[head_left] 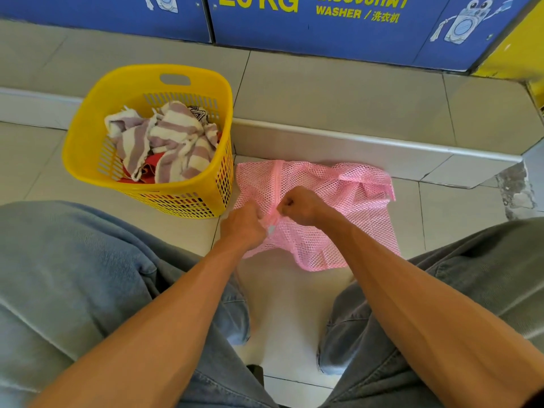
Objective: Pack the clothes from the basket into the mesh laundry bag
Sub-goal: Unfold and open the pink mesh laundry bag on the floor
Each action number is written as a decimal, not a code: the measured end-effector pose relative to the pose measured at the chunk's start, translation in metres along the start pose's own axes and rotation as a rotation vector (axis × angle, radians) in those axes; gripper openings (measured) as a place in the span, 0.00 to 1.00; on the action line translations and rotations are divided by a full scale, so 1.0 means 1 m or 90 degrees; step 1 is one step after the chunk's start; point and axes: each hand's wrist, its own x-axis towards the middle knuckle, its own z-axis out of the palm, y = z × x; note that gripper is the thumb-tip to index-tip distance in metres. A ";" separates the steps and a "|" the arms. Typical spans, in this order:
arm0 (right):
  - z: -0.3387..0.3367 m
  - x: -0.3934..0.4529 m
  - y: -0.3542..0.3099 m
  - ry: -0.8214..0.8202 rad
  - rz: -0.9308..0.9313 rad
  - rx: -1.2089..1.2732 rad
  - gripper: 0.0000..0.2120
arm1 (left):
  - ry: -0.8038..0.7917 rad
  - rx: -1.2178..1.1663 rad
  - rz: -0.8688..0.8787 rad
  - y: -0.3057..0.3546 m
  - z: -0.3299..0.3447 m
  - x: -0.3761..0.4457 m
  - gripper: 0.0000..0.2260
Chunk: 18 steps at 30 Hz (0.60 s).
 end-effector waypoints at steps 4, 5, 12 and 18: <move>-0.010 -0.005 -0.005 -0.002 -0.006 0.059 0.07 | 0.145 0.087 0.061 0.011 0.002 0.000 0.18; -0.011 -0.007 -0.007 -0.007 -0.011 0.077 0.07 | 0.156 0.112 0.064 0.013 0.002 0.000 0.19; 0.001 -0.014 -0.014 0.015 -0.020 0.014 0.09 | 0.093 0.129 0.048 0.020 0.001 -0.007 0.08; 0.015 -0.009 -0.002 0.075 0.015 -0.044 0.15 | -0.068 0.128 -0.001 0.015 -0.002 -0.010 0.13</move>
